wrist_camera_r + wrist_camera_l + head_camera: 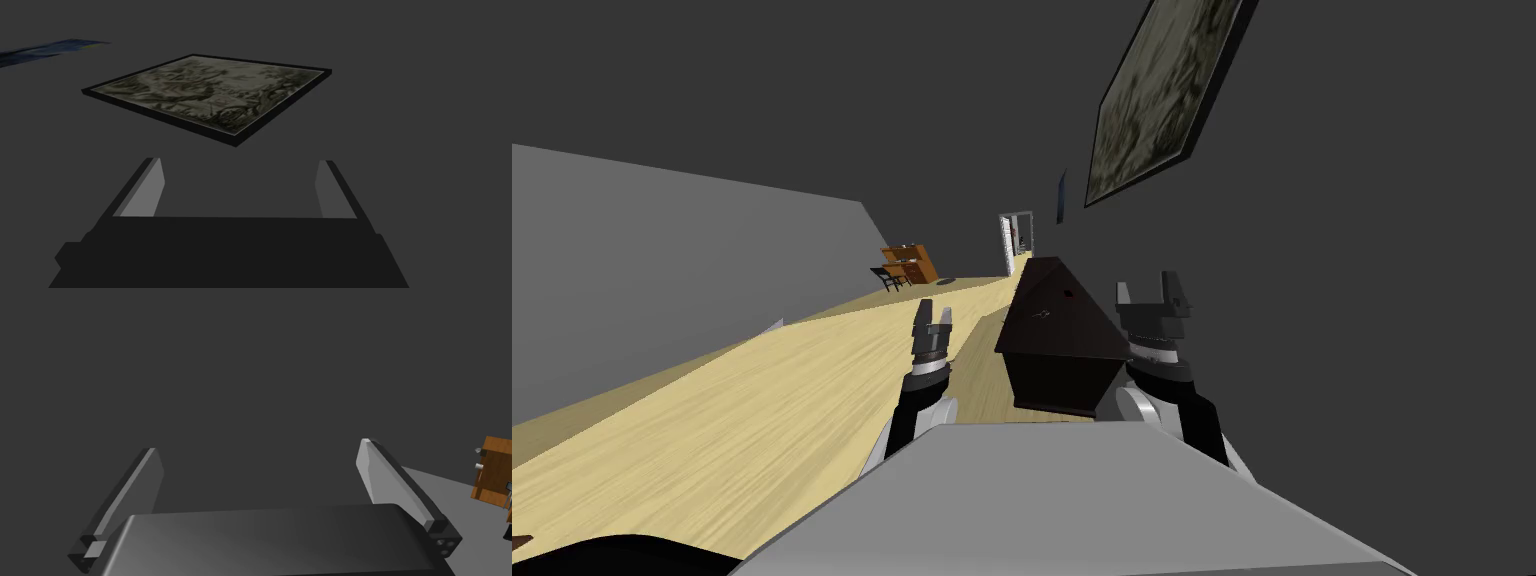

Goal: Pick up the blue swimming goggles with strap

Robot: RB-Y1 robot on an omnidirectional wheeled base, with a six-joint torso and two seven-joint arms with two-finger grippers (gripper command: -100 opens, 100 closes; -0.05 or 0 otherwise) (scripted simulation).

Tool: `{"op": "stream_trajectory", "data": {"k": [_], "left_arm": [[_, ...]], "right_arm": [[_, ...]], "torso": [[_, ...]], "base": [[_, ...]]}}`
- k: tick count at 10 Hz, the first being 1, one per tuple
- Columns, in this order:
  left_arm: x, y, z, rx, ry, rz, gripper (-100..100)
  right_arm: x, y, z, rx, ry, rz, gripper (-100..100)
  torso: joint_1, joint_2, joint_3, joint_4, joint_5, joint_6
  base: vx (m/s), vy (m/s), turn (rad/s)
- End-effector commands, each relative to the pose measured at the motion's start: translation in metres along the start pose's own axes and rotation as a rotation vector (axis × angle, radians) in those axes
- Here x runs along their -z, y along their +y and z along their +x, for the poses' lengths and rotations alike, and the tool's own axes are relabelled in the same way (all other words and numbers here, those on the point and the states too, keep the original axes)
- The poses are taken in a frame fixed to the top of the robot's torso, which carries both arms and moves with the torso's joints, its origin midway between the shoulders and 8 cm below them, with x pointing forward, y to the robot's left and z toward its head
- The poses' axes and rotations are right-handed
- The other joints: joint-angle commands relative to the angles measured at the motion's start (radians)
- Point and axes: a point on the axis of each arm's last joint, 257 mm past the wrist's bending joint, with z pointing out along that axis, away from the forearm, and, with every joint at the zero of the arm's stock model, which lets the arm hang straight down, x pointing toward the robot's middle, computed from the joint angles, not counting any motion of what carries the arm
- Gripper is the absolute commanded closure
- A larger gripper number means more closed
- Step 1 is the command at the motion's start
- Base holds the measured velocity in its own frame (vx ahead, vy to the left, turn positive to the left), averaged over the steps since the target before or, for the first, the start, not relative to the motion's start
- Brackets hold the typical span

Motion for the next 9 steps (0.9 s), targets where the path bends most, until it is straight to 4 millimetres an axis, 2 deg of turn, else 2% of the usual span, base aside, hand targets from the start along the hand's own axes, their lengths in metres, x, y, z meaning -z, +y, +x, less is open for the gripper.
{"op": "stream_trajectory", "data": {"k": [1, 6, 7, 9], "left_arm": [[0.0, 0.0, 0.0, 0.0, 0.0, 0.0, 0], [0.0, 0.0, 0.0, 0.0, 0.0, 0.0, 0], [0.0, 0.0, 0.0, 0.0, 0.0, 0.0, 0], [0.0, 0.0, 0.0, 0.0, 0.0, 0.0, 0]], "right_arm": [[0.004, -0.016, 0.006, 0.034, 0.045, 0.061, -100], [0.028, -0.069, 0.016, 0.158, 0.185, 0.255, -100], [0.028, -0.07, 0.016, 0.159, 0.184, 0.258, -100], [0.045, -0.097, 0.015, 0.233, 0.248, 0.356, -100]], "torso": [[0.0, 0.0, 0.0, 0.0, 0.0, 0.0], [0.002, 0.001, 0.0, 0.0, 0.0, 0.0], [0.002, 0.001, 0.0, 0.0, 0.0, 0.0], [0.001, 0.0, 0.0, 0.0, 0.0, 0.0]], "base": [[-0.008, 0.02, 0.152], [-0.011, 0.031, 0.141], [-0.006, 0.02, 0.037], [-0.003, 0.024, 0.151]]}}
